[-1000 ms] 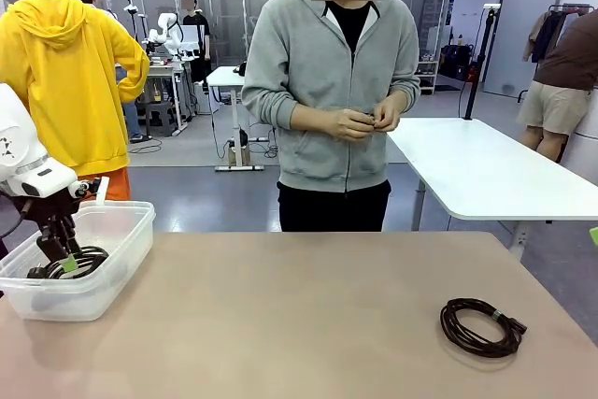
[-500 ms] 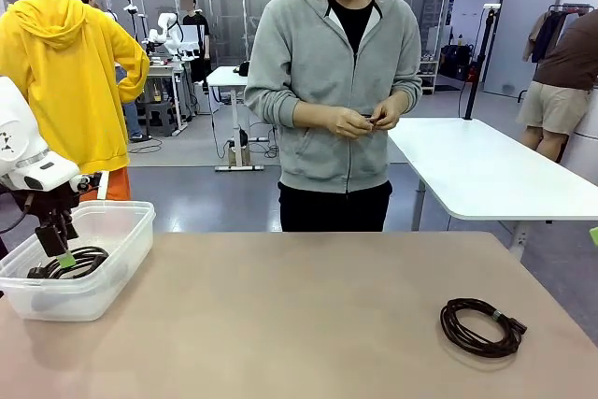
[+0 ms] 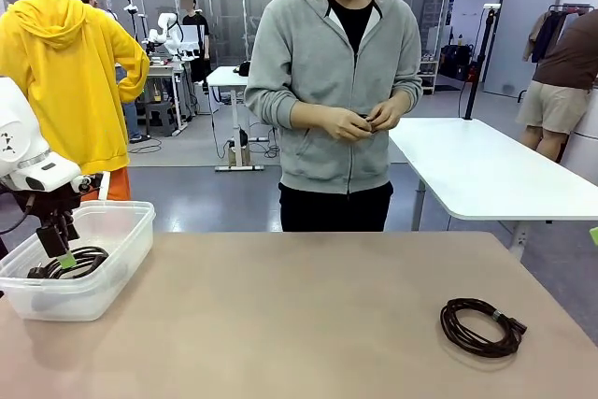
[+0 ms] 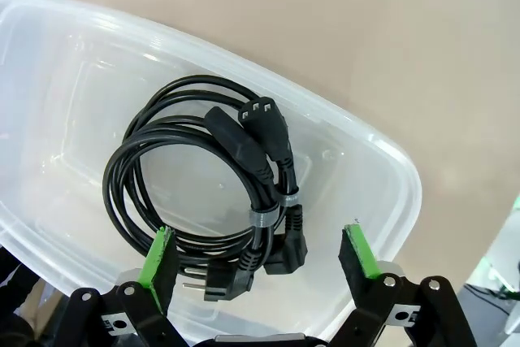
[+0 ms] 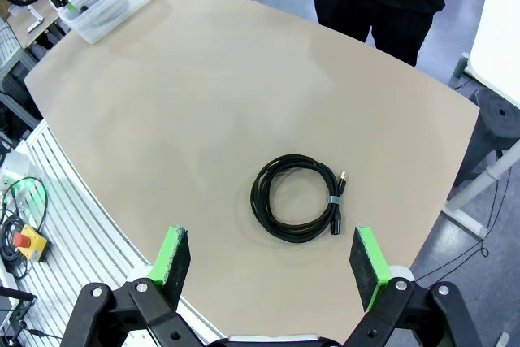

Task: Organize and store the cables.
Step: Place the Power Cable into the Organizing box, then place the USB Extension Cable into the Organizing box.

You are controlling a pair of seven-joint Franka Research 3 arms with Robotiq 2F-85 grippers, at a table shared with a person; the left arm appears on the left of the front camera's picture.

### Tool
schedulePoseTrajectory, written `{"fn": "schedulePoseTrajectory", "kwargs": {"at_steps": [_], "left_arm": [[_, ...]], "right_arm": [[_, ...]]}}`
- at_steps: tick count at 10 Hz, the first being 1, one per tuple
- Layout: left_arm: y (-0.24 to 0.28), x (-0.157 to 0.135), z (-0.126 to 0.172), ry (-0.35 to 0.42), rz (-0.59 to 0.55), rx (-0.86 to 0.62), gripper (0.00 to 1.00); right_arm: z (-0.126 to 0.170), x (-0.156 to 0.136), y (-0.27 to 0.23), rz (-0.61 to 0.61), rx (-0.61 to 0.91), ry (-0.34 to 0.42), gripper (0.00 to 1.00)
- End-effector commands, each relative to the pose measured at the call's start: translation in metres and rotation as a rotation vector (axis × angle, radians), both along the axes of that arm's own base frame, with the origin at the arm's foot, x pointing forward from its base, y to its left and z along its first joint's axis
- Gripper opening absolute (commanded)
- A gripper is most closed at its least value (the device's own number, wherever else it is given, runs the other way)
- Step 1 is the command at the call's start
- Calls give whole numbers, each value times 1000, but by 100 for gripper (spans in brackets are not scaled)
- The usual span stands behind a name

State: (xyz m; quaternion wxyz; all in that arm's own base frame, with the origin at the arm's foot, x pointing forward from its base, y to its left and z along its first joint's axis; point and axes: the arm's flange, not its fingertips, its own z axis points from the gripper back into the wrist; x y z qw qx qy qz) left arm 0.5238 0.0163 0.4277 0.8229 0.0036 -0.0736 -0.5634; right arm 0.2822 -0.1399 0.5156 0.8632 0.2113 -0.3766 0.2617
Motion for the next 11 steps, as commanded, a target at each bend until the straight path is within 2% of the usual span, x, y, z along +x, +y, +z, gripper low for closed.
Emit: {"fn": "schedulePoseTrajectory", "kwargs": {"at_steps": [1,10,11], "left_arm": [[2,1,-1,-4,-11,-7,100],[0,0,0,0,0,0,99],[-9,-1,23,-25,-5,-11,100]], "right_arm": [[0,0,-2,19,2,-10,100],[0,0,-2,19,2,-10,100],[0,0,-2,19,2,-10,100]]}}
